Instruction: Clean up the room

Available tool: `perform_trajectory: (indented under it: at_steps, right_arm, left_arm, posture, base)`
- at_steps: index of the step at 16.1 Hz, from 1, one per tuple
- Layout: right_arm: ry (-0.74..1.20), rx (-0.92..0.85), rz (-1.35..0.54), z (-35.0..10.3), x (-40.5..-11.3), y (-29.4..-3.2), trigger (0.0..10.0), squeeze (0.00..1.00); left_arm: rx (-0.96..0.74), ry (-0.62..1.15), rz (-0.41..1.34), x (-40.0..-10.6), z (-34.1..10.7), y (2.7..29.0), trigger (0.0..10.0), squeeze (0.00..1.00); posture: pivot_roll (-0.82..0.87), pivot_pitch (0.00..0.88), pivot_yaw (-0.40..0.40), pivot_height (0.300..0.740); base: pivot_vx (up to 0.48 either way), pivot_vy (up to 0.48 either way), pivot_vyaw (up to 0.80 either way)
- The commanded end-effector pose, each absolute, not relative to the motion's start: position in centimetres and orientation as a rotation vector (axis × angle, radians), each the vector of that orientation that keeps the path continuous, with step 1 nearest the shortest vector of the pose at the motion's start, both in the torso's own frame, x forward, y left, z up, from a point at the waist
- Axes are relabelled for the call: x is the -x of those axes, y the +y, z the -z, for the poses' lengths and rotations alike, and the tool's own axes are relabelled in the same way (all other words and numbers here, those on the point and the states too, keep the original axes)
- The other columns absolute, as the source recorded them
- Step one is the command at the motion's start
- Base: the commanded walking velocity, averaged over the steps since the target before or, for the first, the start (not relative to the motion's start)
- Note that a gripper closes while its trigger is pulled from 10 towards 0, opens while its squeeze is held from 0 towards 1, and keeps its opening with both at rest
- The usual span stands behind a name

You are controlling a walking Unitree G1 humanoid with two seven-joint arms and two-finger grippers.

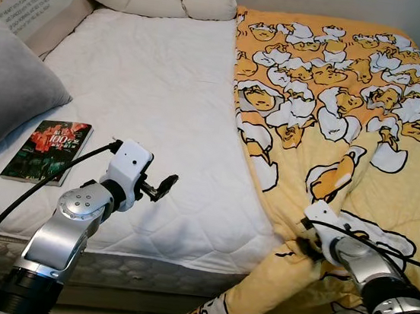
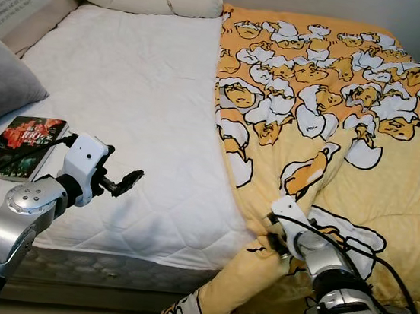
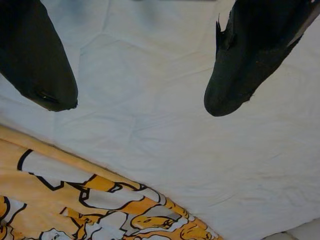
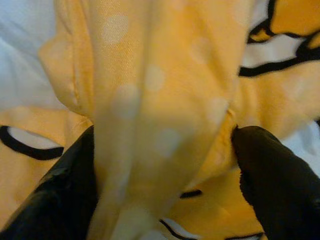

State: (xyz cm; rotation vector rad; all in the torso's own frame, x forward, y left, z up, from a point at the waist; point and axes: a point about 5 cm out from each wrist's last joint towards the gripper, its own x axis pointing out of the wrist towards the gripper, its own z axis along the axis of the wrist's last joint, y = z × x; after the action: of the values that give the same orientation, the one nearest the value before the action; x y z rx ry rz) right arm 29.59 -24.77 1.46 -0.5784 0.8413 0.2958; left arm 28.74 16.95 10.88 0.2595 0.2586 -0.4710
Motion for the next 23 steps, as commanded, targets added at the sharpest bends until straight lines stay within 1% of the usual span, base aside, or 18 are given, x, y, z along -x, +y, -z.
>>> perform_trajectory:
  at_steps: [1,2,3,4,6,7,9,12,17,19,21,23]
  right_arm:
    - [0.87,0.619,-0.224,-2.0,-29.1,-27.4,10.0,0.0]
    - [0.86,0.62,-0.192,-2.6,-29.1,-28.5,10.0,0.0]
    - [0.849,0.61,-0.187,-2.9,-29.2,-28.8,10.0,0.0]
    - [0.813,0.546,-0.202,-3.5,-29.4,-29.0,10.0,0.0]
    - [0.776,0.484,-0.241,-4.0,-29.7,-28.8,10.0,0.0]
    - [0.751,0.423,-0.298,-4.2,-30.0,-28.0,0.0,0.0]
    - [0.72,0.355,-0.406,-4.3,-30.2,-26.5,0.0,0.0]
    - [0.741,0.313,-0.487,-3.9,-30.0,-25.3,0.0,0.0]
    - [0.778,0.27,-0.558,-3.6,-29.4,-24.5,0.0,0.0]
    - [0.804,0.244,-0.63,-3.7,-29.1,-23.4,0.0,0.0]
    - [0.808,0.243,-0.63,-3.7,-29.1,-23.3,0.0,0.0]
    - [0.79,0.201,-0.648,-4.1,-29.2,-22.6,0.0,0.0]
  left_arm:
    - [-0.276,0.256,0.464,-28.9,-11.0,17.4,10.0,0.0]
    - [-0.281,0.256,0.463,-28.9,-11.0,17.4,10.0,0.0]
    - [-0.281,0.256,0.463,-29.0,-11.0,17.4,10.0,0.0]
    - [-0.281,0.255,0.461,-29.0,-11.0,17.4,10.0,0.0]
    - [-0.28,0.254,0.46,-29.1,-11.0,17.3,10.0,0.0]
    - [-0.277,0.25,0.46,-29.2,-11.0,17.3,10.0,0.0]
    - [-0.271,0.243,0.46,-29.4,-11.1,17.1,10.0,0.0]
    - [-0.269,0.239,0.46,-29.4,-11.2,17.0,10.0,0.0]
    - [-0.264,0.239,0.457,-29.3,-11.0,17.0,10.0,0.0]
    - [-0.263,0.238,0.455,-29.3,-11.0,17.0,10.0,0.0]
    - [-0.263,0.237,0.455,-29.3,-11.0,17.0,10.0,0.0]
    - [-0.262,0.236,0.454,-29.3,-11.1,17.0,10.0,0.0]
  posture:
    - [0.03,0.0,0.019,0.74]
    - [0.03,0.0,0.019,0.74]
    - [0.03,0.0,0.019,0.74]
    - [0.02,0.0,0.021,0.74]
    - [0.02,0.0,0.022,0.74]
    - [0.01,0.0,0.024,0.74]
    - [0.01,0.0,0.024,0.74]
    - [0.01,0.0,0.022,0.74]
    - [0.01,0.0,0.018,0.74]
    - [0.01,0.0,0.017,0.74]
    - [0.01,0.0,0.017,0.74]
    - [0.01,0.0,0.017,0.74]
  base:
    - [0.0,0.0,0.0]
    - [0.0,0.0,0.0]
    - [0.0,0.0,0.0]
    - [0.0,0.0,0.0]
    - [0.0,0.0,0.0]
    - [0.0,0.0,0.0]
    - [0.0,0.0,0.0]
    - [0.0,0.0,0.0]
    - [0.0,0.0,0.0]
    - [0.0,0.0,0.0]
    - [0.0,0.0,0.0]
    - [0.0,0.0,0.0]
